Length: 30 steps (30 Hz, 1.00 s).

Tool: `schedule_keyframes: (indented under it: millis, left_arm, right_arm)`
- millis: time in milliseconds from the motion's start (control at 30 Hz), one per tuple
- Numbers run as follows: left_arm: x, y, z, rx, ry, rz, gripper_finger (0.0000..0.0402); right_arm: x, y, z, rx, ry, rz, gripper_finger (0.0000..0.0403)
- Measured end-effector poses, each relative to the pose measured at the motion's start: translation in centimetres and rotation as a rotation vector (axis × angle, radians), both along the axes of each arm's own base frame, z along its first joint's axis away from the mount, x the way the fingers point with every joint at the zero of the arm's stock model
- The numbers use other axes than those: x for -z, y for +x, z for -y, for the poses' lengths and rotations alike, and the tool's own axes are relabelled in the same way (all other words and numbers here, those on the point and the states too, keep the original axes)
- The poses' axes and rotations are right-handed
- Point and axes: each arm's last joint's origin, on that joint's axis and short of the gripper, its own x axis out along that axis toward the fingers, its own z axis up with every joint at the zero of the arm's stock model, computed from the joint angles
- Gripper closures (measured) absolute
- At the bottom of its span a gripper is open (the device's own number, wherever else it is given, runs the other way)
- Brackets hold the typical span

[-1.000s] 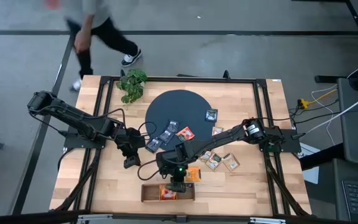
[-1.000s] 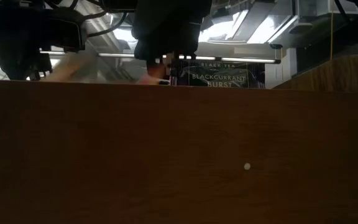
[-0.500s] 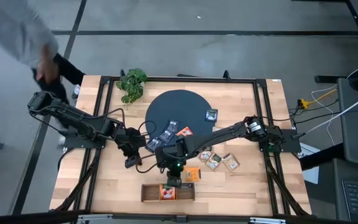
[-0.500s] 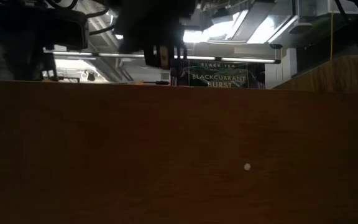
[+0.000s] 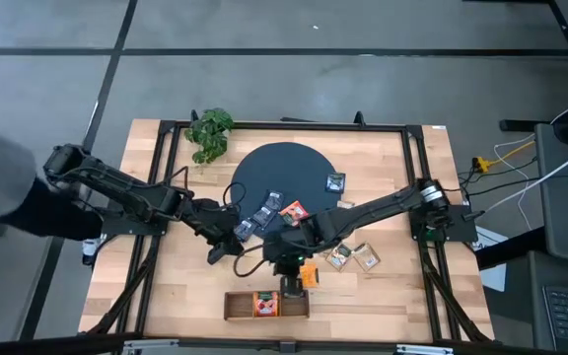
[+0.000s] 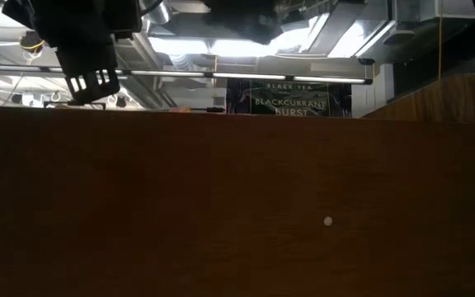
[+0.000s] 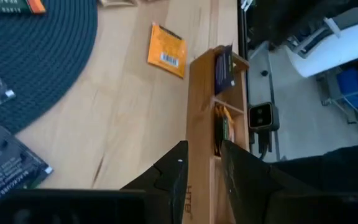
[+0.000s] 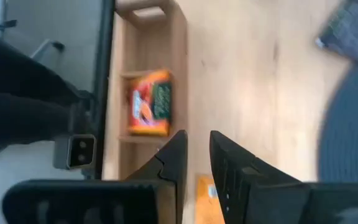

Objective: Pick & Place Tea
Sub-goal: Put the orange tea bag into the middle section of the wooden organizer

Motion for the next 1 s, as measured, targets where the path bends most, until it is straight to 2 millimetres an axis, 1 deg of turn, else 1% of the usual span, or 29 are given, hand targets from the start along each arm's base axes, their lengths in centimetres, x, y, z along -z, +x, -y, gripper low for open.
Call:
schedule_keyframes:
  millis: [67, 167, 300, 433, 600, 667, 733, 800, 867, 1000]
  left_arm:
    - [0.0, 0.0, 0.0, -0.007, 0.008, 0.004, 0.0309]
    - [0.0, 0.1, -0.1, -0.019, 0.017, 0.01, 0.0309]
    - [-0.1, 0.6, -0.4, -0.042, 0.011, 0.043, 0.0309]
    - [0.0, 1.8, -1.2, -0.062, 0.007, 0.049, 0.032]
    - [-0.1, 4.6, -2.1, -0.042, 0.08, 0.059, 0.0341]
    - [0.0, 5.8, -2.7, -0.05, 0.117, 0.054, 0.0348]
    - [0.2, 6.9, -3.3, -0.084, 0.14, 0.045, 0.0354]
    - [0.5, 8.0, -4.0, -0.129, 0.146, 0.024, 0.0361]
    - [0.9, 8.9, -4.5, -0.183, 0.136, -0.007, 0.037]
    - [2.0, 10.7, -5.8, -0.273, 0.071, -0.072, 0.0394]
  right_arm:
    - [0.2, -1.0, 0.7, 0.041, 0.004, 0.002, 0.0331]
    - [1.2, -2.7, 1.8, 0.118, 0.049, 0.029, 0.0331]
    - [2.4, -5.0, 3.8, 0.244, 0.147, 0.132, 0.0331]
    - [4.5, -7.2, 5.8, 0.388, 0.215, 0.179, 0.0331]
    - [7.1, -9.3, 7.6, 0.522, 0.312, 0.188, 0.0331]
    - [8.3, -10.0, 8.3, 0.568, 0.318, 0.152, 0.0331]
    - [9.1, -10.5, 8.8, 0.616, 0.335, 0.126, 0.0331]
    - [9.6, -10.8, 9.3, 0.657, 0.337, 0.111, 0.0331]
    - [9.9, -10.9, 9.8, 0.702, 0.302, 0.115, 0.0331]
    - [9.9, -10.8, 11.4, 0.845, 0.268, 0.156, 0.0331]
